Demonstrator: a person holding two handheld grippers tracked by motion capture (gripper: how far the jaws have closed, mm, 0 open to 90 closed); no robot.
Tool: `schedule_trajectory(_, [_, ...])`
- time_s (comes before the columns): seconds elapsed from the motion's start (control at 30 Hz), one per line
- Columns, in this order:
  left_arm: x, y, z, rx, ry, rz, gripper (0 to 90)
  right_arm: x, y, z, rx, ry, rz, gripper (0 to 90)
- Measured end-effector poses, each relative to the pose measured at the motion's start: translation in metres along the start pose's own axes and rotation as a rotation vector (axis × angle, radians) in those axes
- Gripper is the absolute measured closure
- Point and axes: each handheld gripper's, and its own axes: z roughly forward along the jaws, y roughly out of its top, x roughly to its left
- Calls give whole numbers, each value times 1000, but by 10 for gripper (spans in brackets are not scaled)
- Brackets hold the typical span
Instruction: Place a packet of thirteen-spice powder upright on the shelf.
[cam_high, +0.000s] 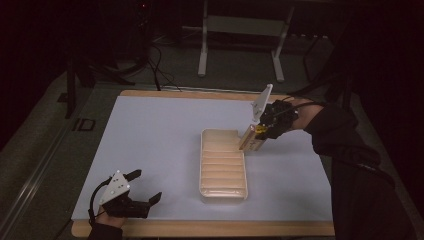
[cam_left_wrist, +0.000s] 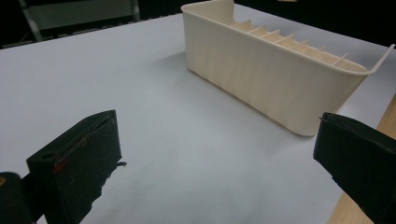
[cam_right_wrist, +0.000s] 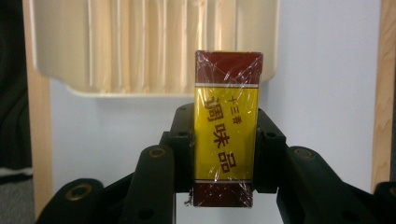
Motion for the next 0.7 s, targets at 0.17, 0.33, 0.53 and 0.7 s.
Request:
schedule_trajectory(0.17, [0,-1,-2,1,4,-1,10,-9,8,3,-78,-24,17,672])
schedule_trajectory(0.33, [0,-2,-3,0,5,-3,10,-14,15,9,-141,-24,18,672])
schedule_trajectory(0.53, [0,-2,-5,-3,6,-3,9,-19,20,19,-208,-35,-2,672])
schedule_trajectory(0.7, [0,-2,-4,-2,2,-3,10,-22,22,29,-248,-30,-23,671])
